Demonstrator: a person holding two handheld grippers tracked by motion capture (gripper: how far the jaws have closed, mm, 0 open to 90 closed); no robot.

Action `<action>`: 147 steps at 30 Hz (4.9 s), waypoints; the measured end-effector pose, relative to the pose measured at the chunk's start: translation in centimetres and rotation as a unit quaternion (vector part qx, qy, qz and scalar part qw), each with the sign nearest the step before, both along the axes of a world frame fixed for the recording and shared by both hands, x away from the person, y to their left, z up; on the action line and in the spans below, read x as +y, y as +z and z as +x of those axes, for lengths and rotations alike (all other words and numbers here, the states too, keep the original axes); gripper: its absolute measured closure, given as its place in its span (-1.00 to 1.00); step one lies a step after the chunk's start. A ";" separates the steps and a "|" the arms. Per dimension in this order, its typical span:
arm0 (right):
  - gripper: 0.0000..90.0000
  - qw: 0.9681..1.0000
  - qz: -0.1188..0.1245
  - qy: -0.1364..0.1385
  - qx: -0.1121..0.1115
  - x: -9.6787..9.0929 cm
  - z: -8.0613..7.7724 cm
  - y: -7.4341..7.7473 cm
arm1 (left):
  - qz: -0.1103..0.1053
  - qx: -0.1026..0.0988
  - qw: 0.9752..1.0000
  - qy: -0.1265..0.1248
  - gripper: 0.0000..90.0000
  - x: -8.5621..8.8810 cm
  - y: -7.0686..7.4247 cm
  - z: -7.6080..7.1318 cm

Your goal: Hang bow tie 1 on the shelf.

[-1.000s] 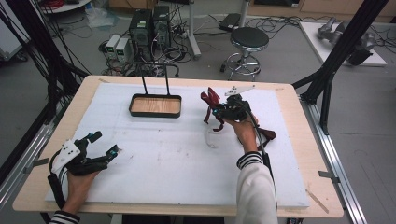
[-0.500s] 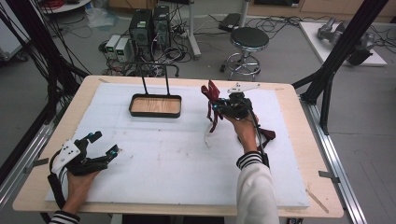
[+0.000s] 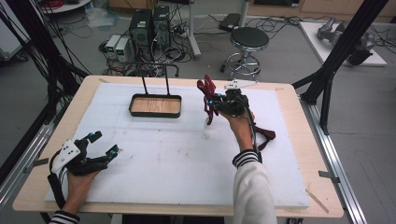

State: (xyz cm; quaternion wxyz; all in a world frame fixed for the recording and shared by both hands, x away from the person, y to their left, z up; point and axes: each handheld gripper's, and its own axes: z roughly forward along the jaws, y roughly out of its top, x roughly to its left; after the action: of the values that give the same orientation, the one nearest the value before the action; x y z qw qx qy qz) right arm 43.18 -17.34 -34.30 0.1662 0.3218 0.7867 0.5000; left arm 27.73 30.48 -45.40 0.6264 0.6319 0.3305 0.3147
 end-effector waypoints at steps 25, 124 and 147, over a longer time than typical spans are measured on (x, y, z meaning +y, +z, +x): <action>0.69 0.999 0.007 0.017 -0.034 4.3 0.3 3.4 | 0.001 0.000 1.000 -0.001 -0.67 0.0 0.0 0.0; 0.68 0.997 -0.019 -0.049 -0.061 11.2 7.0 5.8 | -0.006 -0.001 1.000 -0.003 -0.67 0.1 0.0 0.0; 0.65 0.996 -0.037 -0.071 -0.040 10.3 7.8 4.9 | -0.003 -0.001 1.000 -0.003 -0.67 0.1 0.0 0.0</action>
State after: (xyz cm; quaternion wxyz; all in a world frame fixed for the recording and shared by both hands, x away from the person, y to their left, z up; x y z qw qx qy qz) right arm 50.95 -7.02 -29.38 0.2446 0.3499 0.7723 0.4704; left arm 27.70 30.62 -45.43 0.6300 0.6305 0.3287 0.3123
